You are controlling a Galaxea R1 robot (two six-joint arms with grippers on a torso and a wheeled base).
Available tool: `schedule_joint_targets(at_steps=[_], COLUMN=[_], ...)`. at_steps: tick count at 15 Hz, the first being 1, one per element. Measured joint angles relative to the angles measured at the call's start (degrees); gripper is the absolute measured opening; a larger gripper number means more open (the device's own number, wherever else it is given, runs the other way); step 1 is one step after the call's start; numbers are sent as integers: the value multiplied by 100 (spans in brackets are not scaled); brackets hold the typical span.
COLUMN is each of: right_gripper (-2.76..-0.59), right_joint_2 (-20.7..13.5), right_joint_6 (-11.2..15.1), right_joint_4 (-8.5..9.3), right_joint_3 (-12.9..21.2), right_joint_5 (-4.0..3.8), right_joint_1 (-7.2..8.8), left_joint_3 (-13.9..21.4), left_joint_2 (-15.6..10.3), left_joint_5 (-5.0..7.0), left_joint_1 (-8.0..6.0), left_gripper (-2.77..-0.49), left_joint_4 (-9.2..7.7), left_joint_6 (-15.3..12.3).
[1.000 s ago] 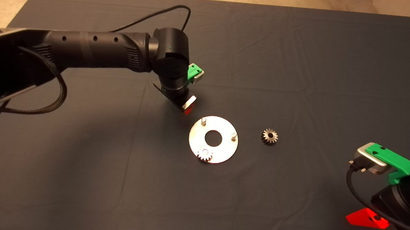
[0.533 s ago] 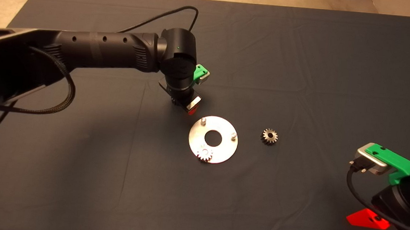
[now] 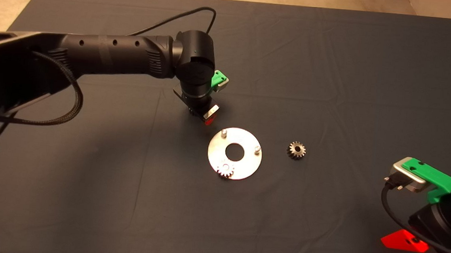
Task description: Install three planetary gears onto the carrier pins
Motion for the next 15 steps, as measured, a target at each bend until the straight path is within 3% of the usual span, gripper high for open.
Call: schedule_joint_targets(at_steps=[15], right_gripper=[-62], right_joint_2=[11], right_joint_6=[2], right_joint_4=[284], right_joint_3=[6], right_joint_5=[0], right_joint_1=[0], left_joint_3=[-582], left_joint_2=[-28], left_joint_5=[-9], left_joint_1=[0], left_gripper=[-107], left_joint_4=[57], left_joint_6=[146])
